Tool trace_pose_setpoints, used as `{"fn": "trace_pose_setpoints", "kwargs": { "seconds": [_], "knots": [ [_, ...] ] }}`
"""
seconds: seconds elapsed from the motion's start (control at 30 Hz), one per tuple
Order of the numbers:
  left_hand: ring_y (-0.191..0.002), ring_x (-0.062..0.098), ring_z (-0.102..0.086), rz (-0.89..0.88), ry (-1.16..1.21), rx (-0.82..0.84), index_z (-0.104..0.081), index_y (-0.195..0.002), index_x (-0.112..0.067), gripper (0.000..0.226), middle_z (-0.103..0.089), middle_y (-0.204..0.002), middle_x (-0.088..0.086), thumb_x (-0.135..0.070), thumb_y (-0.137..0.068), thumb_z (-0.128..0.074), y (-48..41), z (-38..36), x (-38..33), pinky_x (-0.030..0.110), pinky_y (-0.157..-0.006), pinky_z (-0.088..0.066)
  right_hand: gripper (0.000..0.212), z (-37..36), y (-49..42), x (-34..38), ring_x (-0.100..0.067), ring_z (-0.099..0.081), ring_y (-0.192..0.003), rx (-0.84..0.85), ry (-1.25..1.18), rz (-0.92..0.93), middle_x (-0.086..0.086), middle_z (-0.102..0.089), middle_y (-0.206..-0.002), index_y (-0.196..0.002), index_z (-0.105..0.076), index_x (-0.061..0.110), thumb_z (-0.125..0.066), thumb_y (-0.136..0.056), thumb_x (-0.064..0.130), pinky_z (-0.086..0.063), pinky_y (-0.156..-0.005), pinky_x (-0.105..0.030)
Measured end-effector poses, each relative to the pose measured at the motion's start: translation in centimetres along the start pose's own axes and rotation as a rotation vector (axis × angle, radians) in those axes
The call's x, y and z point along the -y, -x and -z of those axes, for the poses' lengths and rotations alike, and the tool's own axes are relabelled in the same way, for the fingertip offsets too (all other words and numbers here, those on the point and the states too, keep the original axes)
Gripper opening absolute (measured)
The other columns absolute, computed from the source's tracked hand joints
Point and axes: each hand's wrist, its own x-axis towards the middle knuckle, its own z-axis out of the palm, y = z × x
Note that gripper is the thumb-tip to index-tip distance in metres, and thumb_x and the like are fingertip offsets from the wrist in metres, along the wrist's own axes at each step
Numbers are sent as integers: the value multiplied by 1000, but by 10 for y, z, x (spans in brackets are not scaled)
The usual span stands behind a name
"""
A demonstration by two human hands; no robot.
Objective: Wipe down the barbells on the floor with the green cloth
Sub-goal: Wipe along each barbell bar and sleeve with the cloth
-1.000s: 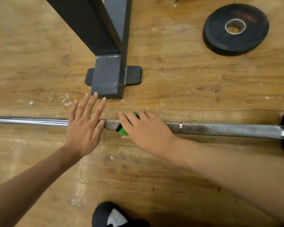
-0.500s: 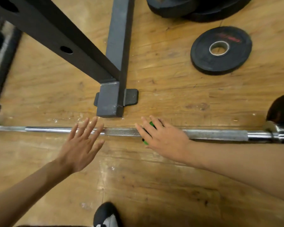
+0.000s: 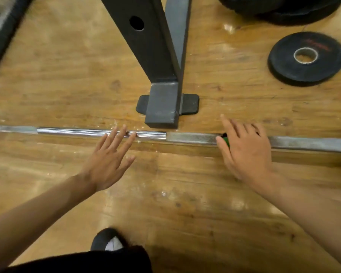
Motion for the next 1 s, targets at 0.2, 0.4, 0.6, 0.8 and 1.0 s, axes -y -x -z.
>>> {"fn": "trace_pose_setpoints", "kwargs": {
  "seconds": [0.2,0.4,0.6,0.8,1.0],
  "knots": [
    [-161,31,-1,-12,124,-96,-3,-167,-22,74,-4,-175,10,-64,-106,0,-26,-25,50,53,-129,-10,60,-9,13,27,-44,-33,-147,-113,-39,-451,-27,-37,-157,-140,-50,0,-32,-110,48,-15,-125,-52],
    [-161,36,-5,47,184,-218,-10,-168,-18,71,-9,-175,14,-58,-109,-7,-35,-50,84,52,-128,-1,52,-28,6,84,-37,-25,-154,-219,-40,-633,-21,-41,-159,-155,-43,7,-32,-112,34,-11,-128,-54],
    [-160,38,-14,21,225,-400,-23,-166,-17,65,-21,-172,15,-52,-111,-22,-35,-62,78,57,-128,-11,48,-55,-42,221,-33,-41,-145,-43,-51,-473,-15,-54,-149,-143,-59,22,-30,-110,39,-7,-128,-51],
    [-159,39,-18,-39,263,-459,-29,-165,-14,65,-26,-171,15,-50,-110,-31,-34,-68,88,56,-128,-11,35,-48,-33,194,-31,-56,-126,32,40,-251,-13,-64,-127,-130,-64,22,-43,-105,34,-2,-127,-55],
    [-157,39,-25,-30,265,-441,-32,-164,-14,73,-35,-167,13,-59,-107,-24,-31,-64,83,57,-128,-12,35,-21,-5,115,-36,-48,-135,-15,171,-641,-21,-59,-129,-124,-65,10,-42,-103,27,-7,-125,-63]
  ]
}}
